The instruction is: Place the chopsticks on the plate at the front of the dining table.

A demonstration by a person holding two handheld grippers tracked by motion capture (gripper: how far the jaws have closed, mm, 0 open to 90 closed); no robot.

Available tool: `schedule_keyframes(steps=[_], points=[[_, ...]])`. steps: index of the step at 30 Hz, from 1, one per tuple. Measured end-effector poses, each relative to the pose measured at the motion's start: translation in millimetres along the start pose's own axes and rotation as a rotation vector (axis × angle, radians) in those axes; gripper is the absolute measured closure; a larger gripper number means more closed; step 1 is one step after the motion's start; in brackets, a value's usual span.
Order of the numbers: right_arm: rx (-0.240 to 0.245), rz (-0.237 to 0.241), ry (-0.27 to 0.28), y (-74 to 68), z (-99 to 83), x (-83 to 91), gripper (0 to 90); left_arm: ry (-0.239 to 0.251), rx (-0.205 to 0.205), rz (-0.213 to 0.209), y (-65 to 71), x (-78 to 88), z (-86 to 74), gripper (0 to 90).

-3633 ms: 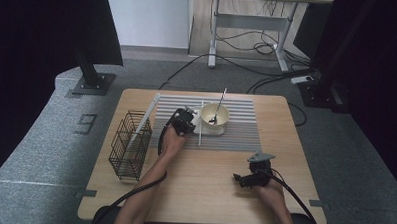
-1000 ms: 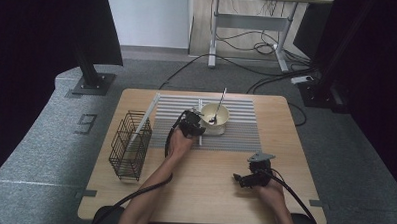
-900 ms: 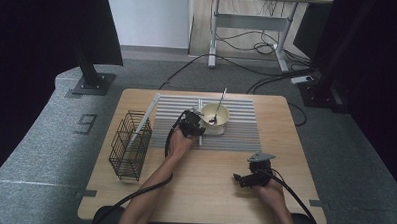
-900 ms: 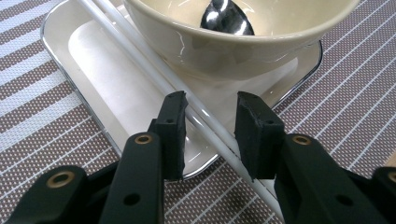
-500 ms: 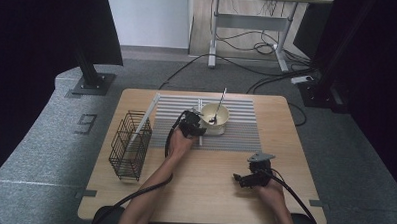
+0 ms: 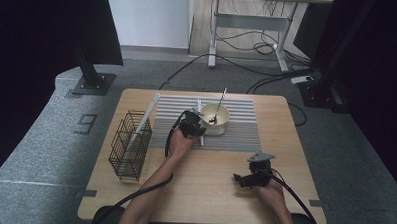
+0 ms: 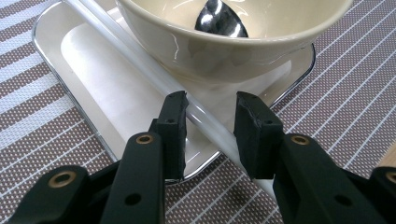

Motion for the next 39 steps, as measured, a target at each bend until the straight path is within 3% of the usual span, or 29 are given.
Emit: schedule_keyframes(steps=[10,16,19,25,30,35,39], points=[[0.0,0.0,0.0,0.0,0.0,0.0,0.0,0.003,0.003,0.005,-1.5,-0.2,-0.1,65.6],[0.0,0.0,0.0,0.0,0.0,0.0,0.0,0.011,-0.007,0.011,-0.1,2.9,0.8,59.2],[0.0,0.0,0.0,0.0,0.0,0.0,0.0,0.035,-0.005,0.006,1.3,11.5,3.7,52.4],[0.0,0.0,0.0,0.0,0.0,0.0,0.0,0.095,-0.013,-0.046,10.3,32.1,2.0,38.2],[-0.001,0.0,0.0,-0.1,0.0,0.0,0.0,0.152,-0.013,-0.093,18.9,45.8,-5.1,18.9],[-0.001,0.0,0.0,-0.1,0.0,0.0,0.0,0.167,-0.048,-0.118,33.9,54.8,-15.8,2.1],[0.0,0.0,0.0,0.0,0.0,0.0,0.0,0.185,-0.073,-0.144,49.1,61.2,-25.7,0.0]])
Point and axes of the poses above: each handheld gripper's, and its own axes: x roughly backward along the jaws, z roughly out of its top, y roughly to its right, the point moved 5 cm from there along -x, roughly forward along the jaws, and after that the axes turned 12 degrees about z, right-handed, at the moved point
